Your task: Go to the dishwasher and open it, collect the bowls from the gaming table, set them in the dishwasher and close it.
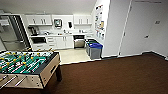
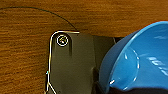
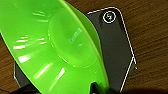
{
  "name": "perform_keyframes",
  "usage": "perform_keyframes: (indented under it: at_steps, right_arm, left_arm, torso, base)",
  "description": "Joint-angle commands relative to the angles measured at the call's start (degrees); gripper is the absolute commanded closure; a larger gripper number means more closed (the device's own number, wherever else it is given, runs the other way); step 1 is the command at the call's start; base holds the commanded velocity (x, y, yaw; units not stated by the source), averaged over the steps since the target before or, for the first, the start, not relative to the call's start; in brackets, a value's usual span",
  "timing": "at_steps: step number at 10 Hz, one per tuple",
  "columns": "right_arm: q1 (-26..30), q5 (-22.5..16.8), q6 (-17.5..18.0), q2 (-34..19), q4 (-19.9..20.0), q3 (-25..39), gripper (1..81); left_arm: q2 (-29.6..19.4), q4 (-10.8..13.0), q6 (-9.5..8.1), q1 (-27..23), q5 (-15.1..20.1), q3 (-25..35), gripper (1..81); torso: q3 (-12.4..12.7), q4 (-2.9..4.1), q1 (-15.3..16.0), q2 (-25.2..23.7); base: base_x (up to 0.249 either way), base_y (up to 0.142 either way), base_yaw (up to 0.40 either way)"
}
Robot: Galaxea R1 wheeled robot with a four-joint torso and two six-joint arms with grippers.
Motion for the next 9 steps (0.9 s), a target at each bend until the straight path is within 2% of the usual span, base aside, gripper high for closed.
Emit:
perform_keyframes:
  at_steps: [1, 9]
  right_arm:
    - [2.18, -4.65, -0.39, 0.05, -0.46, 0.45, 81.1]
    - [2.26, -4.73, -0.39, 0.14, -0.55, 0.36, 81.1]
  left_arm:
    - [-0.69, 0.56, 0.03, -2.52, 1.84, -0.07, 81.1]
    - [-0.78, 0.56, 0.03, -2.52, 1.84, -0.07, 81.1]
  torso:
    - [0.00, 0.00, 0.00, 0.00]
    - [0.00, 0.00, 0.00, 0.00]
  base:
    - [0.175, -0.069, 0.000]
    - [0.176, 0.000, 0.000]
